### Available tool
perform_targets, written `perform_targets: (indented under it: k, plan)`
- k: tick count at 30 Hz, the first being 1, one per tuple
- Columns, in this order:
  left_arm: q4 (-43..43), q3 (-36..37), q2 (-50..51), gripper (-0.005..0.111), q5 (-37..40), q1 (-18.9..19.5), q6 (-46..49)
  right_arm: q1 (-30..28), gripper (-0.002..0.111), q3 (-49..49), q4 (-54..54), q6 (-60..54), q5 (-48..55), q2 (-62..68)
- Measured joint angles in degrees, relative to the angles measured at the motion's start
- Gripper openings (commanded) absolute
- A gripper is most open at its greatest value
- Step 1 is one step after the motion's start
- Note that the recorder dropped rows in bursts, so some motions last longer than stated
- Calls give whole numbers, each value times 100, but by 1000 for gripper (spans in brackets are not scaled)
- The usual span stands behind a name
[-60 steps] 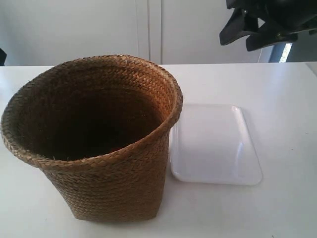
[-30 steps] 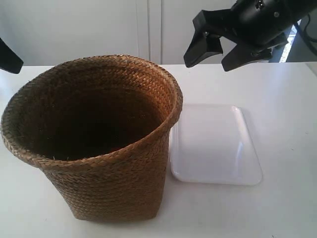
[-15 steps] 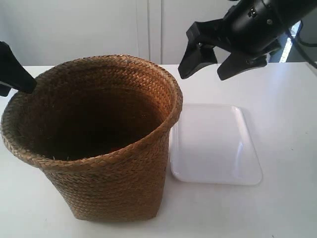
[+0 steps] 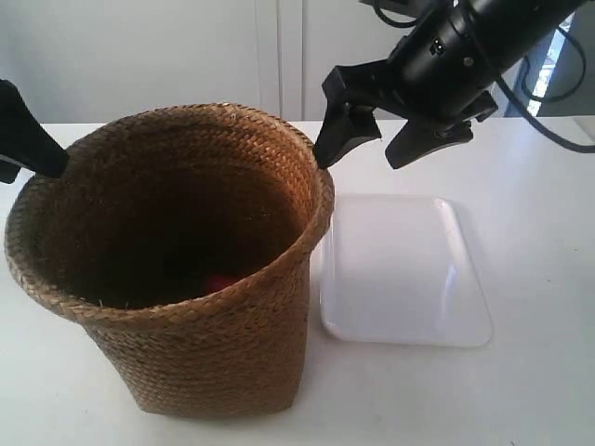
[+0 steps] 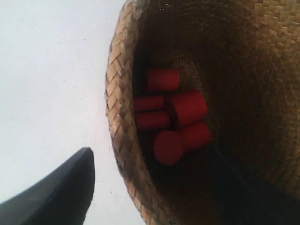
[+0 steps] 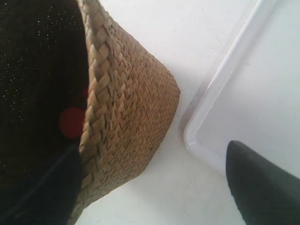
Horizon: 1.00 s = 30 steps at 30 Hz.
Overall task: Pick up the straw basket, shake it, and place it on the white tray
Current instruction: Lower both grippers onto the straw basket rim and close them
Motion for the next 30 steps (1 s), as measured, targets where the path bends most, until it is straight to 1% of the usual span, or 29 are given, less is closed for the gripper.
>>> perform_targets:
  k: [8, 16, 24, 30]
  plan:
    - [0, 0, 0, 72, 0, 0, 14, 23, 78, -448, -233, 70, 258, 26]
    - [0, 0, 0, 72, 0, 0, 36, 46, 78, -524, -251, 107, 350, 26]
    - [0, 0, 143, 71, -56, -13, 36, 46, 78, -524, 175, 52, 361, 26]
    - [0, 0, 357, 71, -44, -13, 36, 46, 78, -524, 268, 1, 361, 64]
